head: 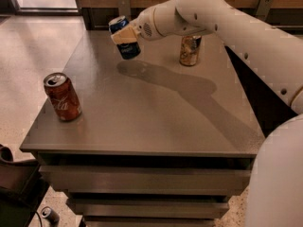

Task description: Knock pepsi can over

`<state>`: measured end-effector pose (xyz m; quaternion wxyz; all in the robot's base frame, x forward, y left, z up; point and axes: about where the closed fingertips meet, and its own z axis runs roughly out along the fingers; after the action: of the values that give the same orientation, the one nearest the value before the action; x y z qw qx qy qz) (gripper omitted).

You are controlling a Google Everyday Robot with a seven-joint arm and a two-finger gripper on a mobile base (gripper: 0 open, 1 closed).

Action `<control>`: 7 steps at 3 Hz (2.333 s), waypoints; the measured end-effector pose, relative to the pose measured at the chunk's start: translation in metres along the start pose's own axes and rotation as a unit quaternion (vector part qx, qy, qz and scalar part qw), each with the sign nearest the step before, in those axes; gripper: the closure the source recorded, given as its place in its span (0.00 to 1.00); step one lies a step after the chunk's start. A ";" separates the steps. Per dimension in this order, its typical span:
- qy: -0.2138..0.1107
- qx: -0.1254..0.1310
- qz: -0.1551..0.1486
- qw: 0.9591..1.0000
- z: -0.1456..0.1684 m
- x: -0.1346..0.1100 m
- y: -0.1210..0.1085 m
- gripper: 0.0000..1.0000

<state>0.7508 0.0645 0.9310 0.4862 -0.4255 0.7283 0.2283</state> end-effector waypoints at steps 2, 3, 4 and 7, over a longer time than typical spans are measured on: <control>0.112 0.035 -0.002 0.993 -0.014 0.021 0.009 1.00; 0.171 0.052 -0.007 0.984 -0.014 0.033 0.009 1.00; 0.224 0.044 -0.020 0.973 -0.002 0.045 0.010 1.00; 0.255 -0.050 -0.034 0.965 0.068 0.072 0.023 1.00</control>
Offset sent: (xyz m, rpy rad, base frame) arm -0.0305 -0.0307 -0.0240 -0.3385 0.1526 -0.1565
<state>0.7546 0.0990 0.8349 0.2700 -0.5176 0.8012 0.1314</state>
